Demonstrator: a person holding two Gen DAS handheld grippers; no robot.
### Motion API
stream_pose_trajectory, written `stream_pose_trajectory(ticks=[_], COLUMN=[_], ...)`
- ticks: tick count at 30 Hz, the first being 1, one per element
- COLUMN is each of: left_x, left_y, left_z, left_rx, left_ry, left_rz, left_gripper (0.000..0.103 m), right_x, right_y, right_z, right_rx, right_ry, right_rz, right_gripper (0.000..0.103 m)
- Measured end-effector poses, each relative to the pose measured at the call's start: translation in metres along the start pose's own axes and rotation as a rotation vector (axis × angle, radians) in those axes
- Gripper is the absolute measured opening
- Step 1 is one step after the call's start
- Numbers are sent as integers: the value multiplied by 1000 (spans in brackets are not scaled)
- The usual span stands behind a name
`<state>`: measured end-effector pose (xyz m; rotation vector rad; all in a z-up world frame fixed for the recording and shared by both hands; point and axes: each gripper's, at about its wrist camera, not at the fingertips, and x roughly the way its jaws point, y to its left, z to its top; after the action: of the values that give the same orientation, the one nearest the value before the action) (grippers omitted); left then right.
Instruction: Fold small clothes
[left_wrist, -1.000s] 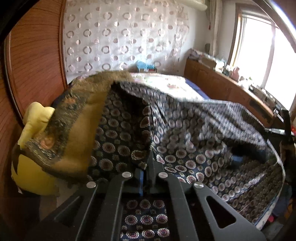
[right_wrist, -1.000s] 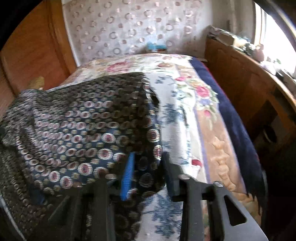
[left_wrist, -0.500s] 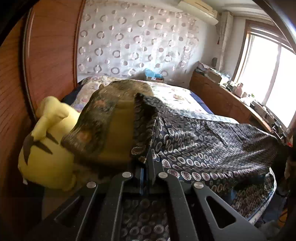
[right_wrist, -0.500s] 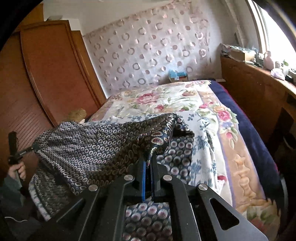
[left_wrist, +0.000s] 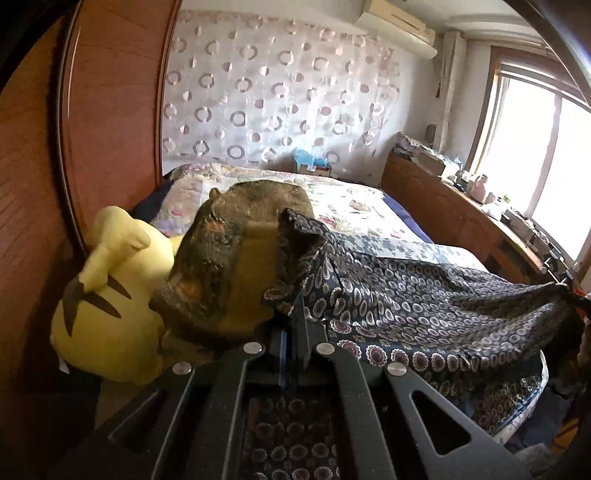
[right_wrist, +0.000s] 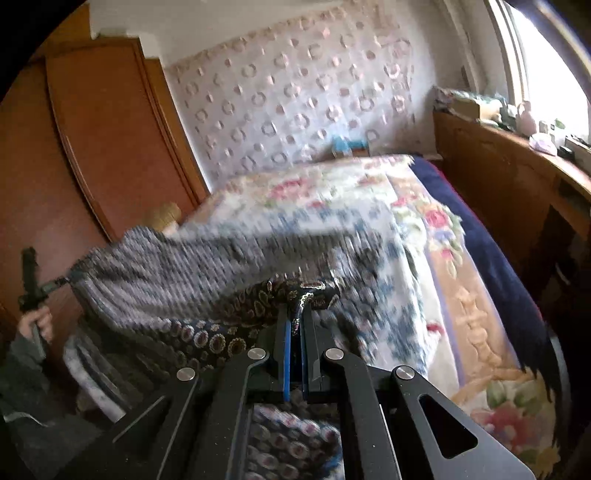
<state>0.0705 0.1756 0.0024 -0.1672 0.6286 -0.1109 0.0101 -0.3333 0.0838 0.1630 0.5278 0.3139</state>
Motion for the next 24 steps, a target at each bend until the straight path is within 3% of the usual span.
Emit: stream_pose_trajectory(ticks=[4,7,8,11,14,16,18,20,24], left_x=[6,13,12,10,4,-1,-5,-8,-14], left_y=[5,4,2,-1,-9,-15,-26,-37,-57], left_z=[-8,-23,-27,-39,-50,-58,-67,-76,-92], left_rx=[-4,10,12,21,34,41,54,78,89], left_ry=[29,45,45,53,50,51,52,48,42], left_rz=[-6,9,9,7,12,0,-9,-15,-10], left_gripper=[4,29,38,42,46,47,66,72,72], right_x=[-8,1,8,27,34,39,47,53,78], right_y=[6,2,0,0,6,13,21,29,33], right_z=[5,-15,-22,-36,-38,-37,-31,-37,-42], right_rx=[-30,-38,-43,-65,-116,-159,-193,-192,-175], right_ry=[10,73,98,163,161,140,122,109,125], right_rz=[-25,-84,-101,-163,-216,-260,-289,-285,-190], right_gripper=[3,4,9,27,43,45,46,46,46])
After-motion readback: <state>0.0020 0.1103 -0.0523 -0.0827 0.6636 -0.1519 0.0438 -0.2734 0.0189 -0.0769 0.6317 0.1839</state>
